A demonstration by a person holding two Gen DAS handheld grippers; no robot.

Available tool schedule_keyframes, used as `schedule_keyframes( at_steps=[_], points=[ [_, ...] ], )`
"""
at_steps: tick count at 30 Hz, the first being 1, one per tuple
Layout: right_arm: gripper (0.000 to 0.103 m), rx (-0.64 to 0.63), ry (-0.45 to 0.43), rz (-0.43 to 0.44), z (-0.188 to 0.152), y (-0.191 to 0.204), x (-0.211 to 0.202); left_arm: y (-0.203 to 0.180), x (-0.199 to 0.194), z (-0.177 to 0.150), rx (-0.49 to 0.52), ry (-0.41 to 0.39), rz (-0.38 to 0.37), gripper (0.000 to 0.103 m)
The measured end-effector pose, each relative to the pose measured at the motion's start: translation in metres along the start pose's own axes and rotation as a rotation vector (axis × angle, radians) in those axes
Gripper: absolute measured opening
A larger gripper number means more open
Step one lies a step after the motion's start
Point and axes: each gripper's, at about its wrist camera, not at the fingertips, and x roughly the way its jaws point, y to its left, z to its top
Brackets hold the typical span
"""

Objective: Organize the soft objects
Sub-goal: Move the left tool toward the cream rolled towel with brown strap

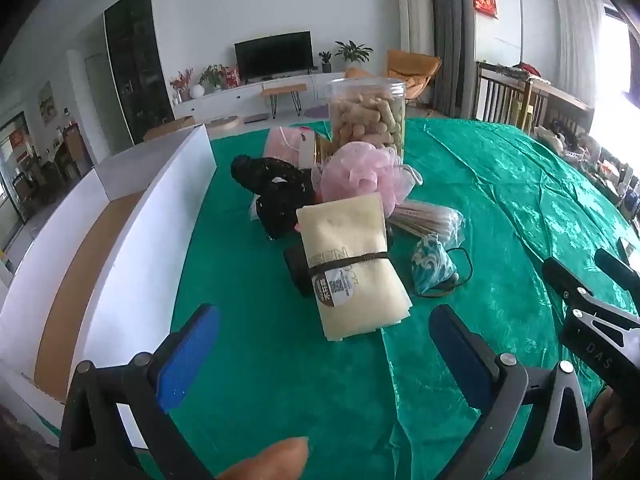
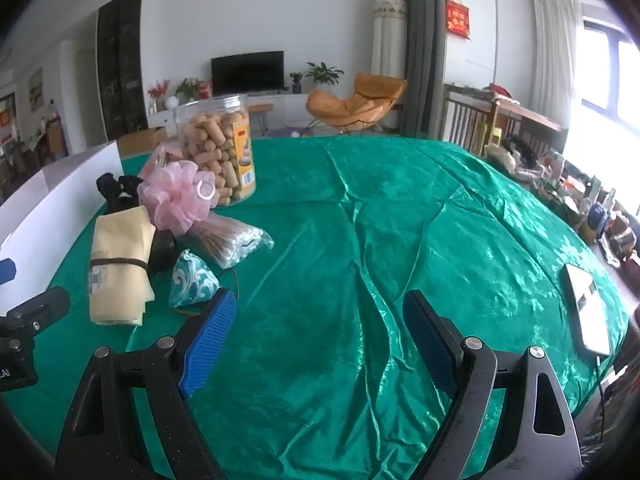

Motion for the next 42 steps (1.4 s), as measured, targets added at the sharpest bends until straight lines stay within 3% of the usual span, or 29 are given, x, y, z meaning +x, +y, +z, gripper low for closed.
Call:
schedule_keyframes(
  at_steps=[42],
  points=[
    [0.088,0.003,0.019,0.014,-0.002,0.002,0.004,0.001,0.031,-0.014,-0.003,0.115,0.006,0.103]
  ],
)
